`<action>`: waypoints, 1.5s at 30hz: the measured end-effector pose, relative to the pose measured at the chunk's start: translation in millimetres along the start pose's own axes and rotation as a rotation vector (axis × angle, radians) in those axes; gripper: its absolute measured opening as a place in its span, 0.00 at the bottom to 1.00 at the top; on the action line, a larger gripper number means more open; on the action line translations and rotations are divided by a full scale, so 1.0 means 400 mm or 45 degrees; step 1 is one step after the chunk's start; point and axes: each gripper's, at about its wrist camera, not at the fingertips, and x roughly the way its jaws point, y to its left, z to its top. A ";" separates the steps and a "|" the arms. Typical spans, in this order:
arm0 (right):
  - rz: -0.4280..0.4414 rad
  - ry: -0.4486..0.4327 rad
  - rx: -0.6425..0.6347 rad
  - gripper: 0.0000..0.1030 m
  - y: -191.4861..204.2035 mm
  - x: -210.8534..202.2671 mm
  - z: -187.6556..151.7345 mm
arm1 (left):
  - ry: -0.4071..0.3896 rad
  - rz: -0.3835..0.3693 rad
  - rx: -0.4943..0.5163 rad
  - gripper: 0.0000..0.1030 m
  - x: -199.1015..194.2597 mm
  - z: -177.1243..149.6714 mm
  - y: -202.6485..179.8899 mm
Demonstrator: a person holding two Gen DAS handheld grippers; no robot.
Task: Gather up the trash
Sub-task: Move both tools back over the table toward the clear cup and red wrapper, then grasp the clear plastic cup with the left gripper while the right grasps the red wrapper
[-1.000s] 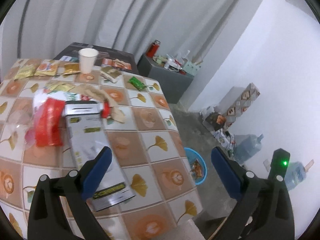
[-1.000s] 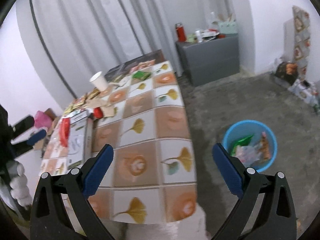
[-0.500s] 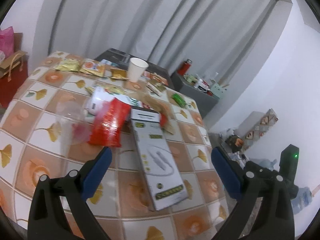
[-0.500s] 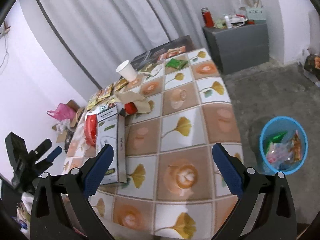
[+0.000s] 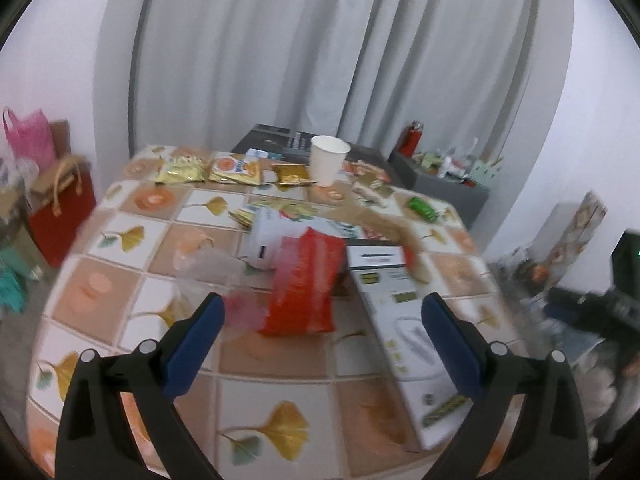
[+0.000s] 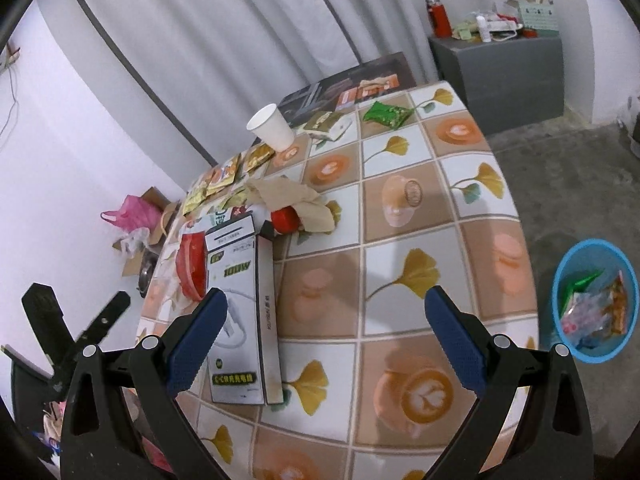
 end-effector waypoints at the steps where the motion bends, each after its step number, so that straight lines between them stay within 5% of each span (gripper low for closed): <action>1: -0.002 0.007 -0.002 0.92 0.002 0.008 0.002 | 0.012 0.004 0.005 0.88 0.010 -0.002 0.006; 6: -0.011 0.042 -0.008 0.92 0.010 0.040 0.008 | 0.048 -0.016 -0.024 0.74 0.049 -0.001 0.034; 14: 0.224 0.119 -0.083 0.83 0.127 0.095 0.045 | -0.034 0.112 -0.070 0.72 0.033 0.030 0.137; 19: 0.364 0.207 -0.211 0.77 0.274 0.168 0.061 | 0.026 0.141 -0.055 0.72 0.082 0.038 0.187; 24: 0.385 0.321 -0.275 0.64 0.374 0.268 0.043 | 0.097 0.134 -0.074 0.72 0.148 0.032 0.205; 32: 0.245 0.350 -0.312 0.59 0.428 0.350 0.037 | 0.121 0.136 -0.129 0.61 0.191 0.026 0.221; 45: 0.000 0.376 -0.404 0.59 0.486 0.455 0.017 | 0.088 0.162 -0.154 0.61 0.161 0.003 0.228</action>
